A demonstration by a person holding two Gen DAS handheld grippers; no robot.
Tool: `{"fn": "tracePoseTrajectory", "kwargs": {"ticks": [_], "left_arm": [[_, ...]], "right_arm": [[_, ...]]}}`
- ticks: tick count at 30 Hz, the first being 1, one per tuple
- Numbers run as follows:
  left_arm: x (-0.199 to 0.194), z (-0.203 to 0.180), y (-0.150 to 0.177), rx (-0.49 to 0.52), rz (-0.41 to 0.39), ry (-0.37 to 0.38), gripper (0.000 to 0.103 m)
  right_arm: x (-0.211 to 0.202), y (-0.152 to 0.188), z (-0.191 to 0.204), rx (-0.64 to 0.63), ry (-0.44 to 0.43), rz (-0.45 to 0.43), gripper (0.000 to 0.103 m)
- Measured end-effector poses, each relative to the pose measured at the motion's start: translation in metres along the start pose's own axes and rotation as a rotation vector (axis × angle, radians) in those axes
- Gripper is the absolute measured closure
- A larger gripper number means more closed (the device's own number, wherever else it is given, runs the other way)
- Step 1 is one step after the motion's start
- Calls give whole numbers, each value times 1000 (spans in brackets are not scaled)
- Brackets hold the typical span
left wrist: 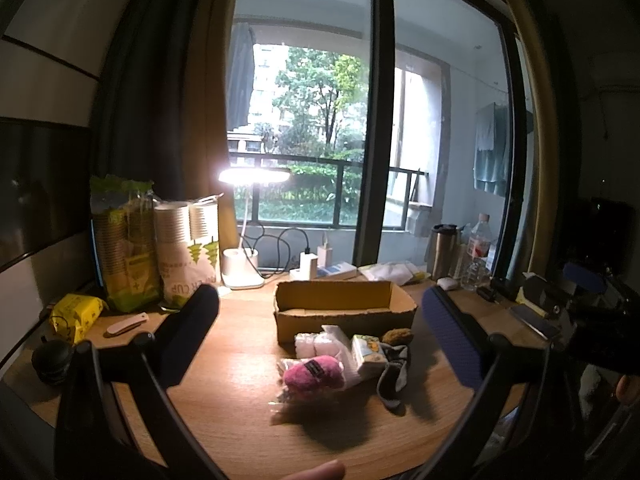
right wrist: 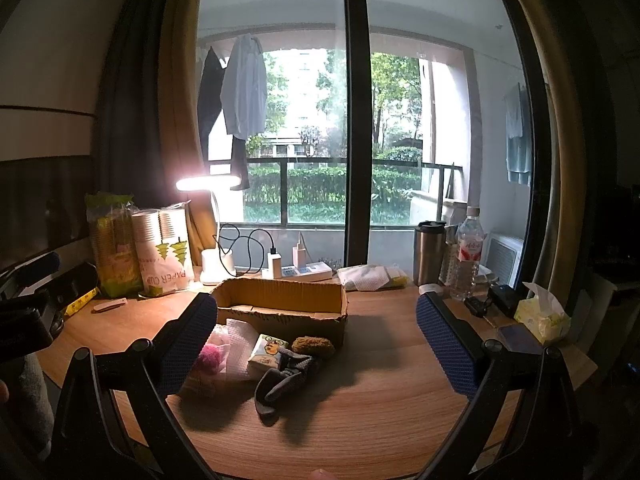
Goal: Organize soft objects
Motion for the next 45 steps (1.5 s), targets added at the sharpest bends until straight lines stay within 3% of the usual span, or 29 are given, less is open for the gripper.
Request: {"fn": "tracePoseTrajectory", "kwargs": {"ticks": [8, 15, 30, 45], "left_arm": [[23, 7, -7, -10, 28, -14, 1], [56, 16, 1, -13, 114, -37, 1], [138, 40, 68, -57, 367, -49, 1], [182, 50, 120, -100, 522, -54, 1]], "right_arm": [[20, -7, -3, 2, -1, 23, 2], [51, -7, -7, 12, -9, 59, 2], [139, 26, 4, -4, -39, 217, 2], [199, 71, 17, -17, -79, 383, 2]]}}
Point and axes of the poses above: each gripper's, at about its wrist camera, not at the fingertips, and x roughly the way its jaws point, z to its left, y to its underside, the point moved 5 cm from there along x, roughly the way its jaws point, and after that the axes turned 12 degrees about y, right-handed, at the moved point
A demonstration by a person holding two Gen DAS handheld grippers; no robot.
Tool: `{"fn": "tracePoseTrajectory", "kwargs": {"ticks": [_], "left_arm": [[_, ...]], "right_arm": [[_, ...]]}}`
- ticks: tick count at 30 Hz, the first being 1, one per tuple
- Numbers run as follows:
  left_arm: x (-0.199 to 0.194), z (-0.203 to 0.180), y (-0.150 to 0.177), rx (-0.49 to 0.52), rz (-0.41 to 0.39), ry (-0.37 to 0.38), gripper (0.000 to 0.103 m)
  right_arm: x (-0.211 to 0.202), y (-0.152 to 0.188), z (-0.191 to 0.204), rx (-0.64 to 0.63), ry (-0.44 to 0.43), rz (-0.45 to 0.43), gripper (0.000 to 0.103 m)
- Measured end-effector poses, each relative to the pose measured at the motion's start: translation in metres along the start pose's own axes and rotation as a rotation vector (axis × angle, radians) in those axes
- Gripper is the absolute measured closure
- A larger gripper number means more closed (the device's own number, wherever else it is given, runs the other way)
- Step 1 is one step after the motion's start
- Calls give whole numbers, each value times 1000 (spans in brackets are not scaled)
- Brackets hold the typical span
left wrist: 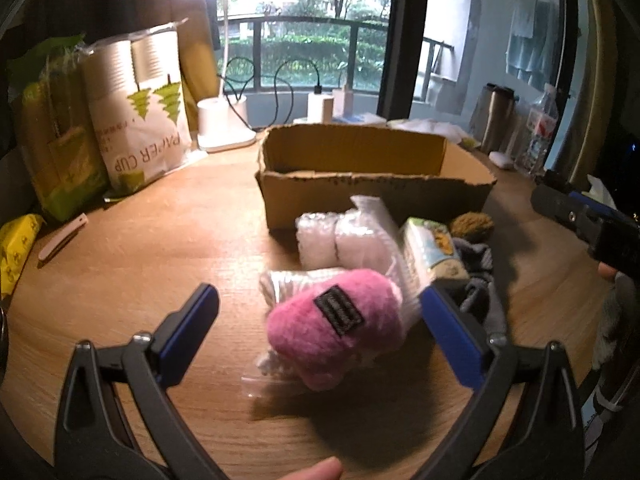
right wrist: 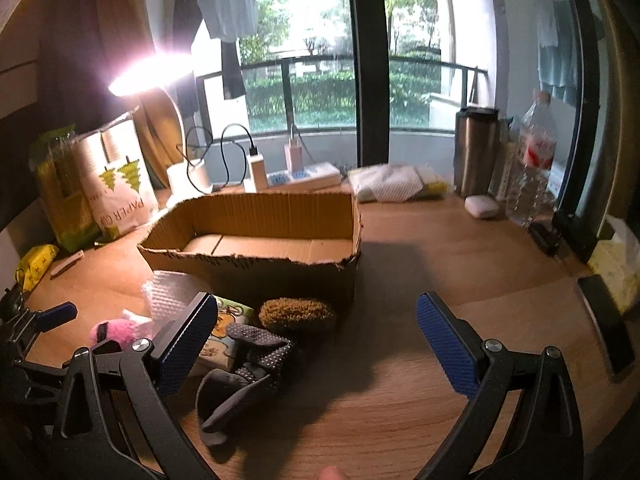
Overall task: Organize soft objects
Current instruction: 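Grasp the pink plush with the left tool while the right tool grasps the brown fuzzy plush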
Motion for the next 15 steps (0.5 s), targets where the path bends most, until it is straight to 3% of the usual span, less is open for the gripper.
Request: {"fn": "tracePoseTrajectory", "kwargs": {"ticks": [7, 15], "left_arm": [[11, 7, 2, -14, 35, 17, 2], [12, 10, 10, -40, 66, 47, 22]], "right_arm": [[34, 3, 4, 12, -36, 71, 2], [64, 5, 13, 15, -79, 130, 2]]}}
Point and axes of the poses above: each gripper's, at about its wrist camera, not at the fingertips, and x roughly the way its jaws point, z to its left, y to its underside, the point moved 5 cm from there along x, roughly the way its jaws point, and after that the axes turned 12 degrees about y, right-handed, at the moved point
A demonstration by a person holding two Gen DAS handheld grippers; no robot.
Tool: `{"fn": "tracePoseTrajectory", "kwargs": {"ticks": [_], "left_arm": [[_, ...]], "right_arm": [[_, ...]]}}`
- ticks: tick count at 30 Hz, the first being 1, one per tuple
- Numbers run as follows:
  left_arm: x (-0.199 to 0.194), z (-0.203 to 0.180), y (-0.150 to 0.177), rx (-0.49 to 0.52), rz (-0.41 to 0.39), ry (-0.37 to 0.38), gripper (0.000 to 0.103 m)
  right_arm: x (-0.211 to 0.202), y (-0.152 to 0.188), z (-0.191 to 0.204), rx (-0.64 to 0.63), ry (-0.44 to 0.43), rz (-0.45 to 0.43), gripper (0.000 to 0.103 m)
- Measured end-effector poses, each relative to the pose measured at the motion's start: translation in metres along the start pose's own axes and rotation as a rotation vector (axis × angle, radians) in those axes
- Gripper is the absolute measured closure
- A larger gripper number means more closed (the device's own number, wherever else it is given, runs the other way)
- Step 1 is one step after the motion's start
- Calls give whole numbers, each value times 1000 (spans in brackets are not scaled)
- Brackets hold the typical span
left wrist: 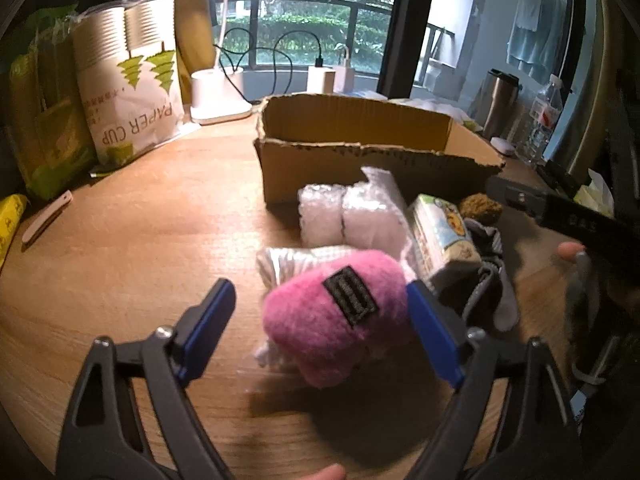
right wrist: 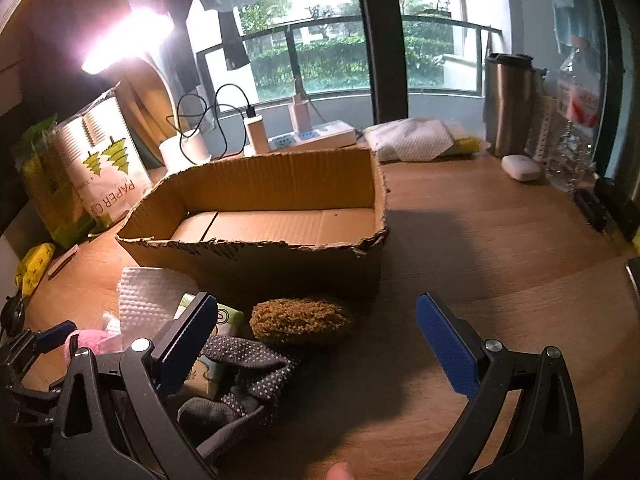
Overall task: Organize soft objects
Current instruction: 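Grasp the pink plush with the left tool while the right tool grasps the brown fuzzy plush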
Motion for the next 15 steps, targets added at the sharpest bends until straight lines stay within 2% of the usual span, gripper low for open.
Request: {"fn": "tracePoseTrajectory", "kwargs": {"ticks": [2, 4, 5, 6, 10, 11, 12, 15], "left_arm": [[1, 1, 1, -9, 6, 15, 27], [0, 0, 1, -7, 10, 24, 28], [0, -1, 1, -3, 8, 25, 30], [-2, -2, 1, -1, 7, 30, 36], [-6, -4, 1, -1, 4, 46, 39], [-7, -3, 1, -3, 4, 47, 40], [-8, -3, 1, -10, 1, 51, 41], [-13, -2, 1, -14, -8, 54, 43]], "right_arm": [[4, 0, 2, -2, -18, 12, 3], [7, 1, 4, -2, -33, 23, 12], [8, 2, 4, -5, -32, 27, 13], [9, 2, 5, -8, -29, 28, 13], [17, 6, 7, -22, -31, 50, 15], [20, 8, 8, -26, -32, 61, 19], [21, 9, 9, -30, -31, 70, 30], [22, 12, 9, -46, -24, 74, 39]]}}
Point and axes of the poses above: each gripper's, at about its wrist camera, not at the fingertips, and x roughly the way its jaws point, z to its left, y to its underside, the point moved 5 cm from there along x, roughly the way its jaws point, and after that the axes turned 12 degrees about y, right-handed, at the moved point
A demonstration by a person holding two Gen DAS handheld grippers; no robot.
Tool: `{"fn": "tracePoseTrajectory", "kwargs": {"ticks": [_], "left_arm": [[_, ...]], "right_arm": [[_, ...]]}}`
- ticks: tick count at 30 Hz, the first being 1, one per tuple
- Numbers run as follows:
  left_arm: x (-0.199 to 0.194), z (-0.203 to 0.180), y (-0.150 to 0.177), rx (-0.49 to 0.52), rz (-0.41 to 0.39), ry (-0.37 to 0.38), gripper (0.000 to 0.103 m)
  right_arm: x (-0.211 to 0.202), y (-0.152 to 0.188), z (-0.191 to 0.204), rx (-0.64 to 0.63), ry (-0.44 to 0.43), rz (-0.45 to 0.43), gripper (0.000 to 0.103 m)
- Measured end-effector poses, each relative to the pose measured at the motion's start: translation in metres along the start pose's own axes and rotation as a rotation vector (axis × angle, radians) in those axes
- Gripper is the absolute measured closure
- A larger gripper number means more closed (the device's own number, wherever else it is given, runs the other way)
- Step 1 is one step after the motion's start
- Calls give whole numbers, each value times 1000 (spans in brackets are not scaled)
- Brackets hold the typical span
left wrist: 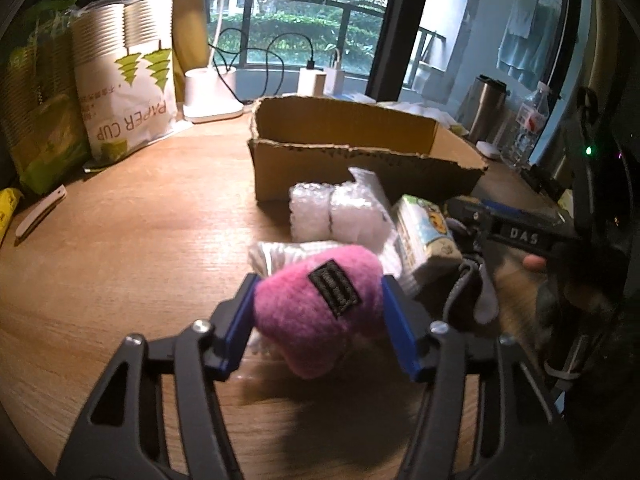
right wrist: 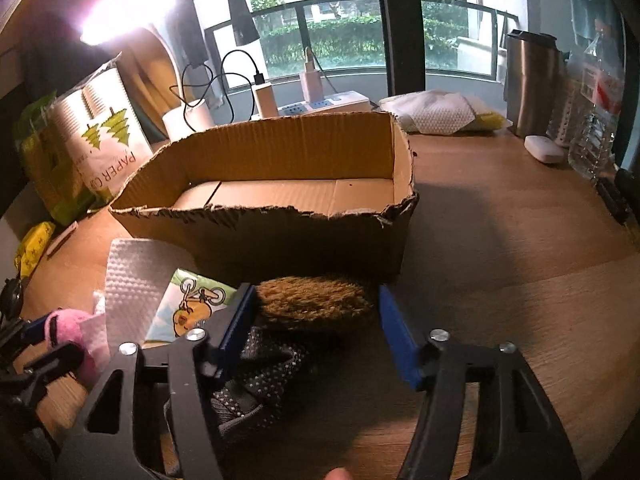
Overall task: Organize soft objects
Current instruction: 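Grasp the pink plush with the left tool while the right tool grasps the brown fuzzy plush, then carry both plushes into the cardboard box and open both tools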
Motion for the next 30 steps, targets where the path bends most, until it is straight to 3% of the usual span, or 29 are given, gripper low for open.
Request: {"fn": "tracePoseTrajectory", "kwargs": {"ticks": [6, 30], "left_arm": [[-13, 0, -5, 0, -31, -3, 45], [-26, -38, -80, 109, -167, 12, 45]], "right_arm": [[-7, 2, 2, -12, -13, -15, 48], [-90, -29, -36, 53, -39, -226, 48]]}}
Point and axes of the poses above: each gripper's, at about its wrist camera, not at the fingertips, and x roughly the way its jaws point, z to its left, y to its underside, the point moved 5 cm from there along x, roughly the way its jaws point, and after that the axes turned 12 degrees about y, right-handed, at the moved point
